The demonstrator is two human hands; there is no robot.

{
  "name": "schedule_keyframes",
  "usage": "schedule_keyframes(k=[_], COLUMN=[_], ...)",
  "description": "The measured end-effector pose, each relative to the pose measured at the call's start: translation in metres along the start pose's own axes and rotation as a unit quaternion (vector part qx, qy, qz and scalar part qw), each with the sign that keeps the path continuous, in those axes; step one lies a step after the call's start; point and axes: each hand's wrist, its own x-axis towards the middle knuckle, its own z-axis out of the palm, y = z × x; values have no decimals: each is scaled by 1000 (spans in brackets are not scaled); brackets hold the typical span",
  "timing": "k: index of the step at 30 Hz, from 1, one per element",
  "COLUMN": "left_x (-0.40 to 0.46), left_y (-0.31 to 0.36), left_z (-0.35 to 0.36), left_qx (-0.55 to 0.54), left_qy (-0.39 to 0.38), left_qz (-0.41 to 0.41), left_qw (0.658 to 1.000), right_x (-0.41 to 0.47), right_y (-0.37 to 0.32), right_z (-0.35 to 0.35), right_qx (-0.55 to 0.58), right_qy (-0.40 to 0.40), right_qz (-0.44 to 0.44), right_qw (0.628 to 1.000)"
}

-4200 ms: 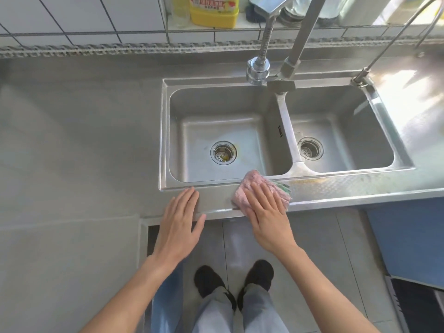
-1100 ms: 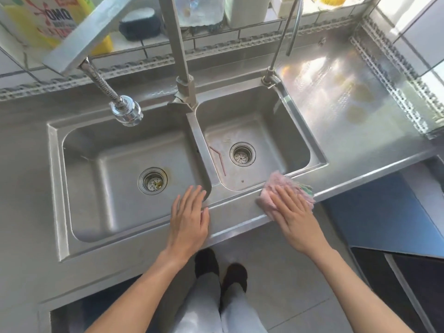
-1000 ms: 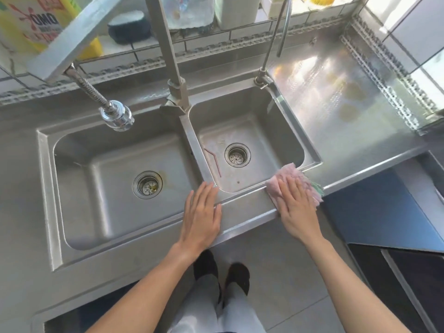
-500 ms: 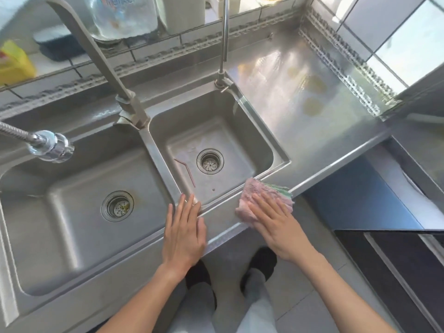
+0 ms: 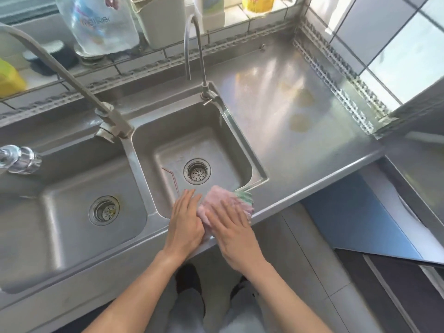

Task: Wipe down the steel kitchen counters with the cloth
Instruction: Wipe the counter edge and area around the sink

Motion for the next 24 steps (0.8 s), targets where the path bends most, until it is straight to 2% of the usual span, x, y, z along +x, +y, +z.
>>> schedule_keyframes(k=[3,9,14,17,21,24], left_x=[9,45,55,56,58,58], left_y=[28,82,100,98,101,104], left_z=[18,59,89,95,95,93], left_qx=[1,-40,39,75,97,103], left_qy=[-9,29,96,110,106,89], left_qz=[12,-43,-91,-97,-108,-115], left_qw=[1000,998,990,986,984,984], right_x=[-22,-26,8,-3,-35,-42], right_y=[60,176,148,132,175,220], right_z=[-15,-59,-54,-43,-48,-64], right_qx=[-17,-30,44,25,0,-19], right_qy=[8,34,97,82,23,18], right_qz=[0,117,232,160,22,4], right_qw=[1000,992,967,983,999,1000])
